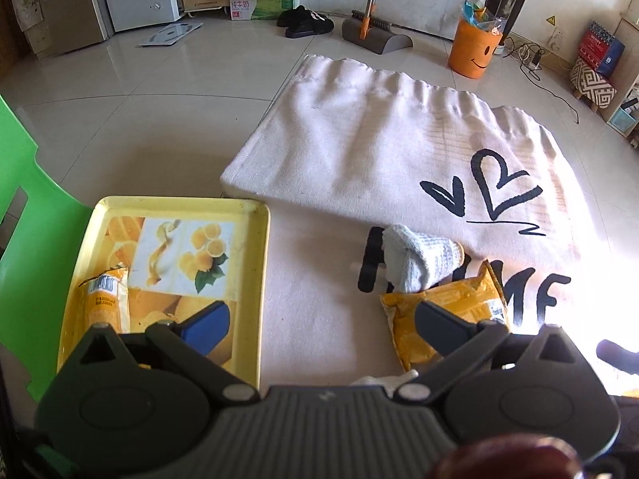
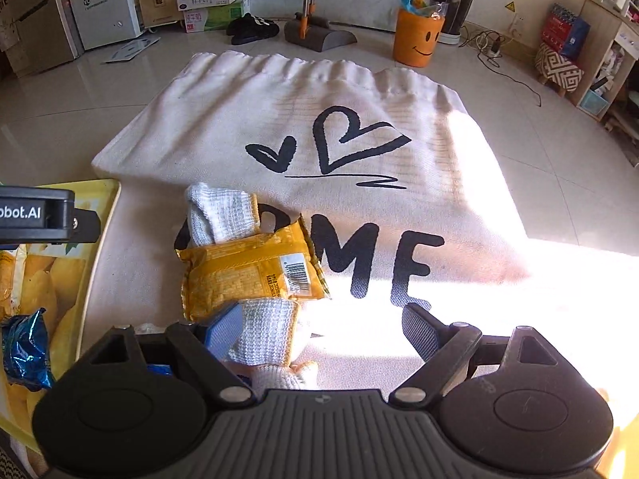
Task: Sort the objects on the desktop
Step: 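Move both tools back over the remaining pile on the mat, then lower the left tool onto a blue foil pack while the right tool lowers onto a white glove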
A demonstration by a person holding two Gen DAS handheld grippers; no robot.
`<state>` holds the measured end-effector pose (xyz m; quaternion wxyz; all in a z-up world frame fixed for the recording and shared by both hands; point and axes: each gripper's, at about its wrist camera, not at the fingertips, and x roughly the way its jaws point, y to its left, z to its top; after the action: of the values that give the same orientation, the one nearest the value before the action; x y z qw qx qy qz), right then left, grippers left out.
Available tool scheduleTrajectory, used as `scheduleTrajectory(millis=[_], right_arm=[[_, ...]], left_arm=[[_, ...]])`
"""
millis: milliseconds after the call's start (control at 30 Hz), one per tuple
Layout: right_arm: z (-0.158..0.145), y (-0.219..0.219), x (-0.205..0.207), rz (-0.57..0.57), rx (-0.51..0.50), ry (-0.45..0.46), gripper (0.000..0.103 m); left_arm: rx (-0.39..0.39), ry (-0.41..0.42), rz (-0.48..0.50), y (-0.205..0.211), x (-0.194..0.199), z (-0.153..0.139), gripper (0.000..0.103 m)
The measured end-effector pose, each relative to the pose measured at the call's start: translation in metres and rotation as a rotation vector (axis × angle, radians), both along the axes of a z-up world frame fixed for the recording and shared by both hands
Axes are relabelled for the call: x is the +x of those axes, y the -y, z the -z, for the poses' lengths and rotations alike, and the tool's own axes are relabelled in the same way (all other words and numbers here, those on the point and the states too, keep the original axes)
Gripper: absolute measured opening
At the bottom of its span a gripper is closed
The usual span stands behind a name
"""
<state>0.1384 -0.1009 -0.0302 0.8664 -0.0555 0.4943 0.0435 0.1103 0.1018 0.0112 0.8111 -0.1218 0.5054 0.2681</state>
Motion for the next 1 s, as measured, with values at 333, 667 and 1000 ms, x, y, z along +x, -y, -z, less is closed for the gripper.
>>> scheduleTrajectory(millis=[333,667,1000], right_arm=[[-0.025,0.039,-0.024,0.129,0.038,0.065,0.087],[-0.025,0.089,-0.09,0.27,0.134,0.008,0.087],[-0.011,0.123,-0.133,0.365,0.318,-0.077,0.087]], left_arm=[[0.033,-0.017,0.091,0.054,-0.034,0.011,0.102],[-0.04,-0.034,0.073,0.113,-0.098,0.029,0.102],[-0.005,-0.083,0.087,0.138,-0.134,0.041,0.102]])
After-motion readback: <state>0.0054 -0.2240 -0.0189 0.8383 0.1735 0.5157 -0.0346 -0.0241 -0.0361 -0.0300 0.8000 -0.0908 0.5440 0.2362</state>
